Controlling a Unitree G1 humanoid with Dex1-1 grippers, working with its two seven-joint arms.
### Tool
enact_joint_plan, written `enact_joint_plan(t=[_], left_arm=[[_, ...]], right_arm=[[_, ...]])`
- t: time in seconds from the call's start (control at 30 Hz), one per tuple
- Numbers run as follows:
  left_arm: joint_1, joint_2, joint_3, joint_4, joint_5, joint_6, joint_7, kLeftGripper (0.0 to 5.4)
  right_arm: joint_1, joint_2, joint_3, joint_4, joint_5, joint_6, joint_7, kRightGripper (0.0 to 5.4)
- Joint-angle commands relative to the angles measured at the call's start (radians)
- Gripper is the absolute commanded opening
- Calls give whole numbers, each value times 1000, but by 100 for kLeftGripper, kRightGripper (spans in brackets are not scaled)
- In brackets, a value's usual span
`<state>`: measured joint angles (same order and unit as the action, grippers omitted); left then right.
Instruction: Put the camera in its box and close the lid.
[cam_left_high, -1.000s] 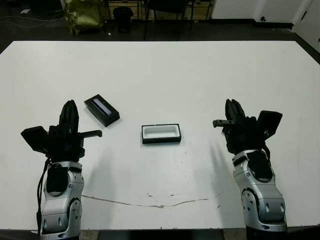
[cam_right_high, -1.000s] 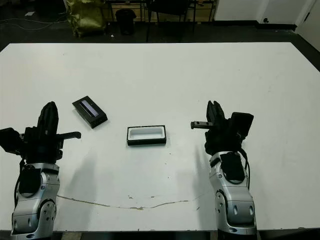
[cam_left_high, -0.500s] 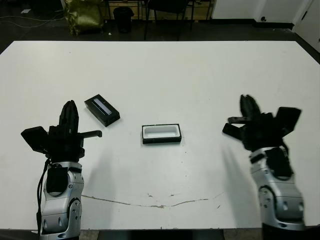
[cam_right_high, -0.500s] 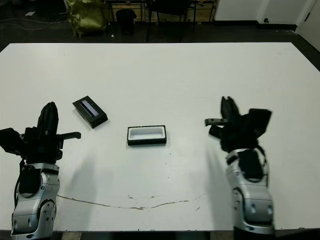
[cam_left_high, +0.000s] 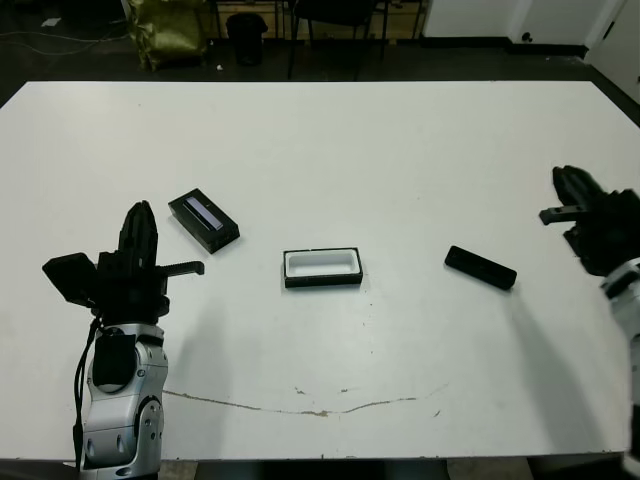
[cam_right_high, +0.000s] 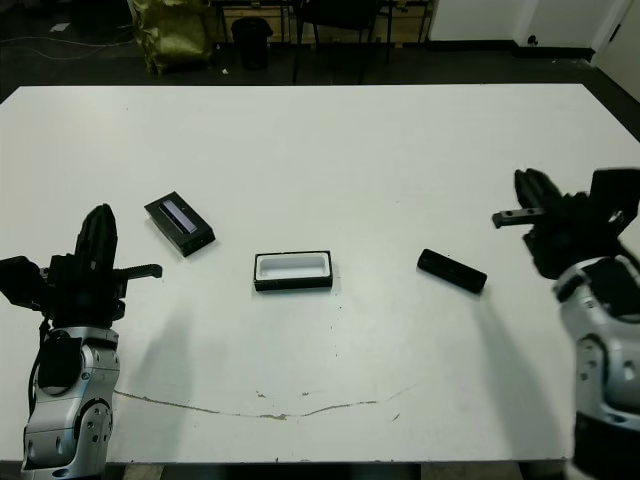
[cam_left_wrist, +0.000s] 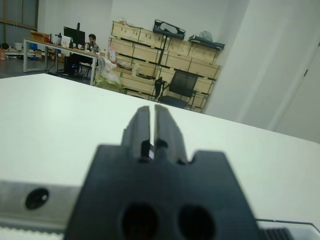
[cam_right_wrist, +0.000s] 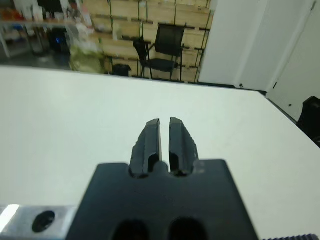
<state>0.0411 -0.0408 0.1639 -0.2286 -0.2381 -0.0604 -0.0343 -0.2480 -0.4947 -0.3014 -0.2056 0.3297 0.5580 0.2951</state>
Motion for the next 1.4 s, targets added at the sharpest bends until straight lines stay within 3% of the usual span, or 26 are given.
enact_joint_plan(t=[0.03, 0.3, 0.57, 0.67, 0.83, 0.93, 1.23, 1.4], left_arm=[[11, 4, -2, 13, -2, 8, -1, 2], [10, 5, -2, 21, -3, 0, -7, 2], [13, 3, -1, 13, -2, 12, 0, 2], [14, 3, -3, 16, 0, 6, -3, 2], [16, 3, -6, 17, -5, 12, -7, 2], [18, 2, -8, 15, -2, 12, -7, 2], [21, 5, -12, 18, 5, 10, -9, 2], [21, 7, -13, 17, 6, 14, -8, 0]], right_arm=[[-25, -65, 30, 73, -5, 49, 68, 0], [-106, -181, 134, 323, -48, -31, 311, 0], [-149, -223, 201, 458, -84, -48, 449, 0], [-163, -235, 217, 542, -110, -129, 501, 0], [-185, -229, 169, 693, -61, -252, 631, 0], [-205, -221, 120, 777, -1, -279, 706, 0], [-280, -238, 88, 936, 43, -286, 881, 0], [-339, -242, 111, 1053, 22, -314, 1002, 78]])
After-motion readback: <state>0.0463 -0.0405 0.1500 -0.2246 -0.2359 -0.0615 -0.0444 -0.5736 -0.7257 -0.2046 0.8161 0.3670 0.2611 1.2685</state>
